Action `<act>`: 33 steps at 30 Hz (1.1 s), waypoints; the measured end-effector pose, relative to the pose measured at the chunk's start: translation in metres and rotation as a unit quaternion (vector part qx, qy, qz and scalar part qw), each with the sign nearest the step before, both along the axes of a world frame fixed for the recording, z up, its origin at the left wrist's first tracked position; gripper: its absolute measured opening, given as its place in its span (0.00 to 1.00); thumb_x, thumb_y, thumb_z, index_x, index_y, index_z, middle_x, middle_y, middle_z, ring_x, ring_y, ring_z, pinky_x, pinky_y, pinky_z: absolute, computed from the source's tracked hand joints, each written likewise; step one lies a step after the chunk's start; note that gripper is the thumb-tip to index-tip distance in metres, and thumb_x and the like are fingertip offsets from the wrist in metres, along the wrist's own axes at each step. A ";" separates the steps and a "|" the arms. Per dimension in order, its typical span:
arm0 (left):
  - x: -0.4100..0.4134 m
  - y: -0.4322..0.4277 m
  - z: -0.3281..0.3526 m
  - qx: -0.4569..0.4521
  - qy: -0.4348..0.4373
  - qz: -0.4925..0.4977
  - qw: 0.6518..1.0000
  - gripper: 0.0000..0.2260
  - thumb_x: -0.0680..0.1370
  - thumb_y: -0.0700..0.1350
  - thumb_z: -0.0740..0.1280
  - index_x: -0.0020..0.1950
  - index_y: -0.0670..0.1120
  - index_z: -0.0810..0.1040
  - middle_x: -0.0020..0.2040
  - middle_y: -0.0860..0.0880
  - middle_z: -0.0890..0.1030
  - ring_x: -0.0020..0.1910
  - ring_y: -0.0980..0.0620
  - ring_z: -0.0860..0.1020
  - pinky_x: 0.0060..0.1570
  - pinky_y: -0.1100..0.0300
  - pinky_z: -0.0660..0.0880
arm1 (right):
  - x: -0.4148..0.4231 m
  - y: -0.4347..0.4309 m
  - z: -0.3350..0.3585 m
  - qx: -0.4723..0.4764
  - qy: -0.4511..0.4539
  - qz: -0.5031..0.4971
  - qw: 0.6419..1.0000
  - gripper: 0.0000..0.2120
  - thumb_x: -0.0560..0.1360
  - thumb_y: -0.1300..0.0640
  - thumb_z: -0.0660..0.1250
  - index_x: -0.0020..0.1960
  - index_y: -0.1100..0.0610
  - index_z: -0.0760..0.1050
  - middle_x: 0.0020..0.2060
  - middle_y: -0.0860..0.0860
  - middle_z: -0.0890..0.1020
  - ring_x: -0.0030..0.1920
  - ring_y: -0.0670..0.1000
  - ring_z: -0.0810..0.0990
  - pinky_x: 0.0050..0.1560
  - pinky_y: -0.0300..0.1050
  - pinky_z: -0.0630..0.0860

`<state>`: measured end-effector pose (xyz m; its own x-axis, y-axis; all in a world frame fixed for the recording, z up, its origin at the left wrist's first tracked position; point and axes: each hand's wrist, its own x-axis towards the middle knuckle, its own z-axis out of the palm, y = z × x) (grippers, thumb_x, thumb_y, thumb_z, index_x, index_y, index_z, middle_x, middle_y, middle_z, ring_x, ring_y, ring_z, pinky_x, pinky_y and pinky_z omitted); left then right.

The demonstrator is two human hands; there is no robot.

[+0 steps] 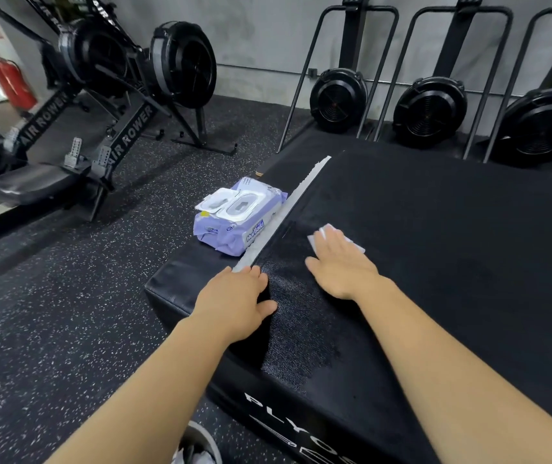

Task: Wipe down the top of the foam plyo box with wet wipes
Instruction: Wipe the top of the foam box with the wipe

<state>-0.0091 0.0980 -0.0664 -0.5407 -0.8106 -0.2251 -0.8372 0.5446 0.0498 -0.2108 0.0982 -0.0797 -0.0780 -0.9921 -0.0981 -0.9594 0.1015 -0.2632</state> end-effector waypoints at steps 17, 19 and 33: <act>-0.003 0.001 0.004 -0.050 -0.031 -0.009 0.998 0.21 0.80 0.59 0.57 0.67 0.48 0.70 0.66 0.50 0.72 0.63 0.47 0.72 0.59 0.52 0.71 | 0.046 -0.059 0.003 0.052 -0.014 -0.052 0.997 0.31 0.83 0.45 0.47 0.80 0.60 0.46 0.79 0.56 0.46 0.79 0.54 0.40 0.78 0.52 0.44; -0.004 0.001 0.008 -0.082 -0.024 -0.014 0.996 0.17 0.78 0.61 0.59 0.58 0.50 0.74 0.56 0.51 0.76 0.56 0.46 0.75 0.51 0.55 0.71 | 0.047 -0.069 0.006 0.071 -0.018 -0.027 0.997 0.32 0.84 0.45 0.45 0.81 0.60 0.39 0.80 0.57 0.38 0.79 0.54 0.35 0.78 0.52 0.40; -0.059 -0.058 0.008 -0.075 0.098 -0.073 0.990 0.23 0.76 0.64 0.62 0.56 0.46 0.71 0.52 0.52 0.73 0.53 0.51 0.74 0.47 0.53 0.72 | -0.062 0.007 0.001 0.033 -0.008 -0.046 0.998 0.05 0.82 0.49 0.48 0.53 0.50 0.58 0.54 0.44 0.60 0.61 0.47 0.61 0.68 0.49 0.61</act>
